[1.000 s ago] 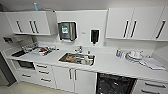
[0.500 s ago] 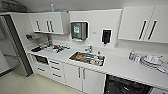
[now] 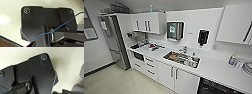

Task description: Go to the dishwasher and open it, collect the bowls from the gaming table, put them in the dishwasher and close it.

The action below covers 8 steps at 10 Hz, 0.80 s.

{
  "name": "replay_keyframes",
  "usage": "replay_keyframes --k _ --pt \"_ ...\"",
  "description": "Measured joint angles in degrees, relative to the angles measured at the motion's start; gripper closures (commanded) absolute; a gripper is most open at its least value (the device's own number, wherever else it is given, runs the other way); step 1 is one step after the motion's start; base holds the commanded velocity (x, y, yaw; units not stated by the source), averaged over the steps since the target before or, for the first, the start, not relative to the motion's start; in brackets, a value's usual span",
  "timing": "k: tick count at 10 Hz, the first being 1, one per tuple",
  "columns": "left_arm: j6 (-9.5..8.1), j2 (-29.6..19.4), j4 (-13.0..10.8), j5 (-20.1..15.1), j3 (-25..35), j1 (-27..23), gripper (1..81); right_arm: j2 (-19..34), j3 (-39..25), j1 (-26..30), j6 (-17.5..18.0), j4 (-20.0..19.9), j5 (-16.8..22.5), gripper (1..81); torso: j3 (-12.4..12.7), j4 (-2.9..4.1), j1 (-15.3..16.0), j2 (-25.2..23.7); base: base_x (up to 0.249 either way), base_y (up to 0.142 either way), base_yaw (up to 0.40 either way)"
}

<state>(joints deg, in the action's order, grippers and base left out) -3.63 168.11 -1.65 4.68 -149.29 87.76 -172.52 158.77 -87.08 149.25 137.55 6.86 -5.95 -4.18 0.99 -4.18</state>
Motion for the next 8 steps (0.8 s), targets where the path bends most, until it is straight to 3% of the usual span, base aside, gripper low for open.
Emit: replay_keyframes --k 1,2,8 --pt "0.00 0.1 0.0 0.1 0.0 0.0 1.0 -0.4 0.5 0.1 4.1 4.8 -0.6 1.0 0.0 0.00 0.0 0.0 0.000 0.000 0.307" --pt "0.00 0.3 0.0 0.1 0.0 0.0 1.0 -0.5 1.0 0.1 5.2 6.7 -0.9 1.0 0.0 0.00 0.0 0.0 0.000 0.000 0.306" --pt "-0.02 0.3 0.0 0.6 0.0 -0.2 1.0 -1.0 2.5 1.0 3.8 9.9 -0.6 1.0 0.0 0.00 0.0 0.0 0.000 0.000 0.295"
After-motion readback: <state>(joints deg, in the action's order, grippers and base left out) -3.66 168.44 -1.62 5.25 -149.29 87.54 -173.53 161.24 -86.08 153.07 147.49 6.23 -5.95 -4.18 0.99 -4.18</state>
